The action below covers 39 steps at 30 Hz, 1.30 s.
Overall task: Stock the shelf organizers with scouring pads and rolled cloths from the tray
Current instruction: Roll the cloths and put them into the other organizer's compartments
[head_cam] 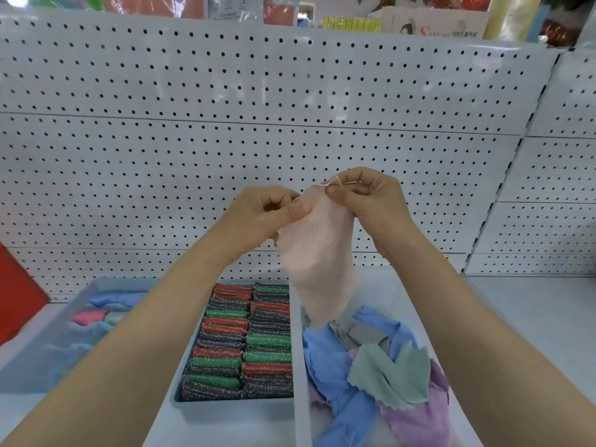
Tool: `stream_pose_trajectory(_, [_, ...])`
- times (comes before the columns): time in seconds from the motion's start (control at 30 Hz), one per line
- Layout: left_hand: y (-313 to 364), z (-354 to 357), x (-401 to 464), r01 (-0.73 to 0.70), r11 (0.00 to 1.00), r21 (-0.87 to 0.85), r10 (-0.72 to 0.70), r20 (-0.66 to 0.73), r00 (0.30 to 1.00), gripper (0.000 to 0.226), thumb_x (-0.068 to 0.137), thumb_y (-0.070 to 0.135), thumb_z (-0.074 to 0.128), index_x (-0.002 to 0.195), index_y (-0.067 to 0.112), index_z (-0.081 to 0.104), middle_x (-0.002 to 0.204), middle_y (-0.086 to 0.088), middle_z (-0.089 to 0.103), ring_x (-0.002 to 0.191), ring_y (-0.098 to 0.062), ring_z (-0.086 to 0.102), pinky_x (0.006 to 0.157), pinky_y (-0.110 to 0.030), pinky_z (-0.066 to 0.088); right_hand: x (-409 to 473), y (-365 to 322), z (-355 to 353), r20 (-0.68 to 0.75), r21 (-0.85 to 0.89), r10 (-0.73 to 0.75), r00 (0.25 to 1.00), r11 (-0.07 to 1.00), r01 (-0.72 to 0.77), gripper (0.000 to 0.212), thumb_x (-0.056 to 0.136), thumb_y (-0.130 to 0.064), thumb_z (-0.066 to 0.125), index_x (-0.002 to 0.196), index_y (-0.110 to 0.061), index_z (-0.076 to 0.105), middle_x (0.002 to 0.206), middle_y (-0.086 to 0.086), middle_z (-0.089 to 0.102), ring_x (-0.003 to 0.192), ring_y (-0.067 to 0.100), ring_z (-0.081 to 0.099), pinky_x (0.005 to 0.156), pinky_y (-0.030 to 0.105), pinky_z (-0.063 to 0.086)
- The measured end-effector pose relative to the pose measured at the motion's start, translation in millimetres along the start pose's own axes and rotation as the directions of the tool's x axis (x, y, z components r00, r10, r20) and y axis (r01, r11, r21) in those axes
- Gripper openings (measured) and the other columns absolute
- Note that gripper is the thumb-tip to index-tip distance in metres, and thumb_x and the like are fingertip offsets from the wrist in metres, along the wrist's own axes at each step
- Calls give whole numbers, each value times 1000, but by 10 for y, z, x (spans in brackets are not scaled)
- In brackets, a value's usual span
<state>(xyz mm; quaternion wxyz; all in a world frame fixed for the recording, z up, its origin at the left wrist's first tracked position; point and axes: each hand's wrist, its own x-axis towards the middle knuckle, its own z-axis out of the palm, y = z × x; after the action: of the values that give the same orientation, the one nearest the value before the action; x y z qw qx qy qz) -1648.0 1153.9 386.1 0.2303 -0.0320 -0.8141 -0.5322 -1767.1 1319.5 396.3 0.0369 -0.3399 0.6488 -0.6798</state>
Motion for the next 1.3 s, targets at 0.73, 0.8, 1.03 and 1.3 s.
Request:
stream_pose_trajectory(0.73, [188, -319, 212, 138, 859, 494, -89, -121, 989, 9, 93, 24, 64, 84, 26, 66, 81, 5, 66, 71, -13, 60, 64, -26, 46, 83, 16, -64, 105, 116, -60, 993, 992, 48, 21, 81, 3, 74, 98, -9, 70, 85, 8, 73, 87, 21, 67, 92, 34, 54])
stream_pose_trajectory(0.8, [234, -345, 217, 132, 872, 471, -72, -143, 987, 6, 91, 23, 67, 86, 25, 67, 86, 2, 69, 77, -16, 67, 71, -29, 52, 69, 21, -37, 101, 121, -54, 993, 992, 42, 23, 80, 4, 75, 96, -11, 70, 79, 2, 72, 84, 19, 65, 92, 35, 54])
stream_pose_trajectory(1.03, [305, -385, 201, 112, 883, 457, -37, -170, 985, 22, 77, 14, 82, 90, 27, 69, 81, 9, 67, 71, -1, 59, 69, -26, 51, 63, 24, 9, 41, 146, -35, 999, 989, 28, 24, 76, 2, 79, 93, -13, 71, 89, 9, 74, 87, 18, 69, 92, 37, 55])
stream_pose_trajectory(1.3, [294, -479, 159, 138, 842, 521, -25, -219, 975, 6, 88, 26, 71, 87, 20, 71, 89, -14, 70, 70, -17, 58, 72, -35, 53, 85, 38, 3, 63, 262, 13, 998, 965, -30, 18, 80, 3, 74, 92, -11, 73, 91, 8, 73, 88, 21, 67, 90, 41, 57])
